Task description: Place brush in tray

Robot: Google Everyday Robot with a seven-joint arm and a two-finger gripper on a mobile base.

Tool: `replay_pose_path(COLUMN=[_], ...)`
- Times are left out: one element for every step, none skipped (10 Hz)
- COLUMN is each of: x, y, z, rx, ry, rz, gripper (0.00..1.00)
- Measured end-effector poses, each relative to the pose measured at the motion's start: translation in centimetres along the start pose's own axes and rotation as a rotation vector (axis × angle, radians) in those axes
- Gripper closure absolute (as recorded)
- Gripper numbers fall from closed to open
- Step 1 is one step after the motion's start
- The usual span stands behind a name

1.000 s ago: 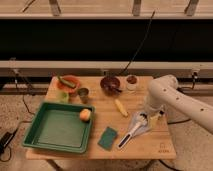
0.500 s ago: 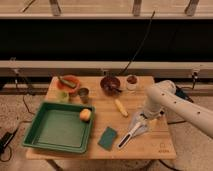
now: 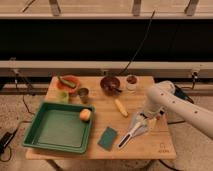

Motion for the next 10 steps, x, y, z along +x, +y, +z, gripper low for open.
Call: replay_pose_path(x=[0.1,0.1,0.2,0.2,0.3,0.3,0.3,0.1,-0.2,-0.7], y=[0.0,0.0,-0.1,-0.1,0.0,0.1,0.1,0.1,0.0,-0.1], z=[0.2,0.4,0.5,0.6,0.5,0.4,0.1,-0.9,-1.8,-3.2], rx=[-0.002,-0.004,-0.005,-0.007,-0.012,-0.015,-0.018,-0.019,-0.015,-0.018], ry=[0.004,0.006,0.008,0.007,0.007,0.003,0.0,-0.005,-0.01,-0.014], rz=[0.001,0.002,0.004,0.005,0.008,0.01,0.011,0.006,0.001,-0.003], gripper=[0.25,0.32,0.44,0.54,0.63,0.72,0.83,0.94,0.99,1.0])
